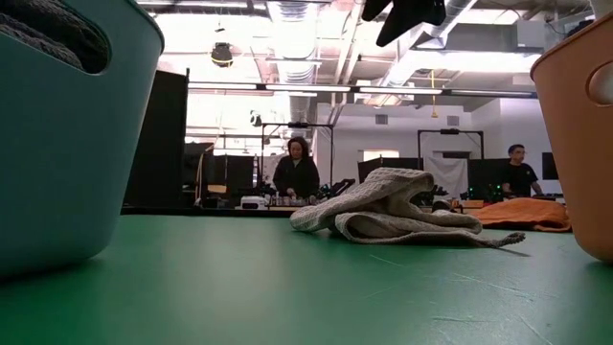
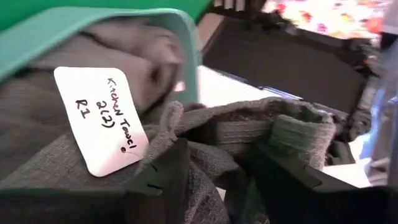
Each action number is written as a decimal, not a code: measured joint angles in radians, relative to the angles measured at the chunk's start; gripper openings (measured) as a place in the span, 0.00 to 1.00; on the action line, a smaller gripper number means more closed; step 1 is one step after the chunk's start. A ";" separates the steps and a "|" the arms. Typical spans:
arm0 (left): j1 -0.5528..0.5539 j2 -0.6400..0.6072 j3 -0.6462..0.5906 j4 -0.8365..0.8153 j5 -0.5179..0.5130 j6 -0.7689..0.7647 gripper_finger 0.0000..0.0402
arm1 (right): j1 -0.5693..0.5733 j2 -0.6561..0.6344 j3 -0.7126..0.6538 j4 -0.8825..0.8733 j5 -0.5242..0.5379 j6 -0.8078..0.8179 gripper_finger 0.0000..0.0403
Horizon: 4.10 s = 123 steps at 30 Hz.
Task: Sort towels by color in basket
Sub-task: Put the gray towel into the green bin
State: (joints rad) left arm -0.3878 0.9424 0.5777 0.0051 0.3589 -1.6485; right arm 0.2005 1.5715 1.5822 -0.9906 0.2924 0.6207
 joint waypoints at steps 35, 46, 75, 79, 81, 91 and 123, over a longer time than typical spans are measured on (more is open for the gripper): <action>-0.189 0.550 0.403 -0.529 -0.387 0.316 0.39 | -0.014 0.000 0.000 -0.004 0.002 -0.003 0.66; -0.139 0.414 0.620 -0.978 -0.665 0.579 0.36 | -0.014 0.000 0.000 0.003 0.004 -0.026 0.66; -0.324 0.601 0.632 -0.794 -0.327 0.653 0.36 | -0.030 0.000 0.000 -0.002 0.025 -0.050 0.66; -0.330 0.730 0.632 -0.766 -0.281 0.630 0.36 | -0.033 0.000 0.000 -0.015 0.025 -0.053 0.66; -0.326 0.780 0.635 -0.743 -0.266 0.628 0.36 | -0.033 0.000 0.000 -0.031 0.025 -0.053 0.66; -0.287 0.736 0.629 -0.750 -0.274 0.644 0.36 | -0.033 0.000 0.000 -0.108 0.024 -0.046 0.66; -0.383 0.778 0.550 -0.828 -0.273 0.700 0.35 | -0.033 0.000 0.000 -0.109 0.023 -0.046 0.66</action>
State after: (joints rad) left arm -0.7706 1.7206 1.1282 -0.8234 0.0862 -0.9485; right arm 0.1677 1.5714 1.5818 -1.0993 0.3155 0.5752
